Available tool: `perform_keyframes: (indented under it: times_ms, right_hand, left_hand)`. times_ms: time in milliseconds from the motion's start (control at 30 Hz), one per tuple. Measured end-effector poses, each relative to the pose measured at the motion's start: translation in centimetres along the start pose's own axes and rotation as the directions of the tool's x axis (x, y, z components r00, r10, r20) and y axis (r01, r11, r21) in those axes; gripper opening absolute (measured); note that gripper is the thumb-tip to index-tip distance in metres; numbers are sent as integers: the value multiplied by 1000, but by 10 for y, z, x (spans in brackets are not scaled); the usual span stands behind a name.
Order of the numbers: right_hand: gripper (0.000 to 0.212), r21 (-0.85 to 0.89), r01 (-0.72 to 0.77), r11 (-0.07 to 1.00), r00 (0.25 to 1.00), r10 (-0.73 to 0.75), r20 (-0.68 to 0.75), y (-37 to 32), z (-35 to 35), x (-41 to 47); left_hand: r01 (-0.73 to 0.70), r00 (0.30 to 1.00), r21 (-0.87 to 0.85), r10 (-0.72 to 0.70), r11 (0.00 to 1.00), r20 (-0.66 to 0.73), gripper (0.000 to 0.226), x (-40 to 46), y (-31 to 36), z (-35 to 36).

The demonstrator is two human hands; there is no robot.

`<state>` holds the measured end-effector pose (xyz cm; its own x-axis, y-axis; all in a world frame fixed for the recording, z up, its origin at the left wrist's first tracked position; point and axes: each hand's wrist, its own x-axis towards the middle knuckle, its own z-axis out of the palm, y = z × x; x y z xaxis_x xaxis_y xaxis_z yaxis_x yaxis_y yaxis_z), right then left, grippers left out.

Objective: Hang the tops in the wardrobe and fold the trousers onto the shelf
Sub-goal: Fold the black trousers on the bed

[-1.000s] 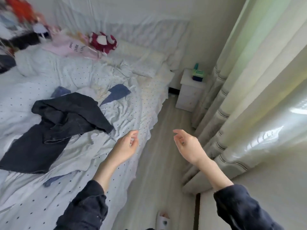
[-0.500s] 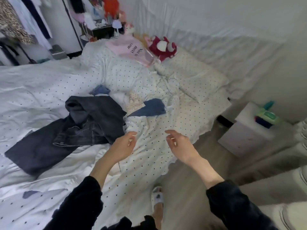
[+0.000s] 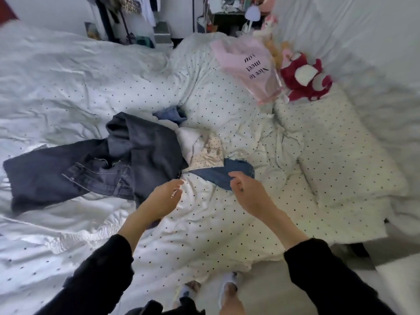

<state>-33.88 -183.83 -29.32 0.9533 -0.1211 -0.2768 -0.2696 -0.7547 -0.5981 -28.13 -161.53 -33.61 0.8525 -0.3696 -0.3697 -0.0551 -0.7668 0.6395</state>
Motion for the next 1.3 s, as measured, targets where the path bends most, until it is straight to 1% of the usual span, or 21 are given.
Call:
perform_keyframes:
  times_ms: [33, 67, 133, 167, 300, 400, 500, 533, 567, 633, 700, 733, 867, 933, 1000, 1033, 1100, 1167, 1200, 1267, 1300]
  right_hand:
    - [38, -8, 52, 999, 997, -52, 54, 2, 0, 17]
    - [38, -9, 78, 997, 994, -77, 82, 2, -1, 27]
    - [38, -31, 179, 983, 969, -171, 177, -5, 5, 65]
    - [38, -48, 216, 975, 961, -204, 189, -8, 6, 73]
    - [39, -76, 356, 931, 888, -312, 339, -36, 40, 105]
    - [39, -149, 484, 862, 807, -375, 456, -64, 83, 127]
    - [42, -182, 561, 807, 771, -429, 471, -83, 115, 141]
    - [44, -196, 595, 779, 748, -448, 491, -99, 143, 158]
    - [46, -209, 624, 753, 731, -468, 497, -99, 147, 155]
    - [52, -237, 712, 661, 661, -518, 543, -112, 176, 166]
    - [56, -254, 787, 563, 587, -556, 588, -128, 218, 188]
    - [58, -269, 805, 528, 569, -564, 598, -134, 238, 199]
    - [65, -326, 826, 460, 559, -585, 588, -151, 286, 227]
    - [66, -358, 825, 437, 563, -578, 591, -148, 306, 241]
    - [69, -381, 819, 429, 573, -592, 567, -141, 311, 245]
    - [70, -389, 816, 428, 579, -602, 550, -136, 314, 246]
    - [69, -400, 808, 433, 589, -584, 559, -132, 313, 245]
    - [65, -368, 819, 440, 572, -574, 586, -134, 309, 245]
    - [62, -350, 813, 466, 574, -540, 615, -138, 306, 247]
    - [55, -278, 772, 572, 593, -488, 640, -145, 301, 251]
    - [53, -235, 731, 641, 618, -475, 627, -151, 294, 250]
  left_hand:
    - [53, 998, -38, -55, 998, -40, 35, 1, 0, 3]
    - [62, 995, -55, -66, 997, -75, 32, 2, 1, 5]
    - [149, 971, -108, -166, 983, -174, 31, 4, -5, 10]
    - [170, 964, -131, -192, 977, -184, 33, 3, -6, 12]
    - [316, 910, -238, -364, 918, -198, 40, -5, -38, 17]
    - [442, 828, -326, -520, 836, -209, 41, -7, -79, 10]
    - [505, 755, -382, -611, 774, -240, 45, -5, -112, 2]
    - [531, 720, -405, -648, 744, -247, 47, 2, -142, -9]
    - [530, 714, -391, -645, 753, -273, 50, 2, -144, -10]
    - [518, 690, -366, -631, 773, -355, 54, 8, -172, -19]
    - [518, 645, -359, -630, 776, -432, 57, 20, -213, -28]
    - [507, 625, -364, -625, 781, -468, 57, 27, -232, -30]
    - [418, 507, -465, -625, 780, -594, 59, 53, -273, -51]
    - [377, 466, -478, -608, 793, -643, 62, 69, -289, -63]
    - [371, 457, -487, -612, 791, -646, 63, 83, -295, -76]
    - [396, 459, -490, -629, 777, -627, 63, 89, -298, -82]
    - [451, 456, -500, -672, 739, -583, 55, 96, -303, -92]
    - [449, 467, -534, -697, 717, -544, 45, 97, -305, -100]
    - [440, 493, -538, -694, 720, -525, 40, 96, -303, -105]
    - [407, 532, -553, -681, 727, -503, 29, 90, -293, -111]
    - [358, 548, -599, -681, 716, -486, 24, 87, -282, -117]
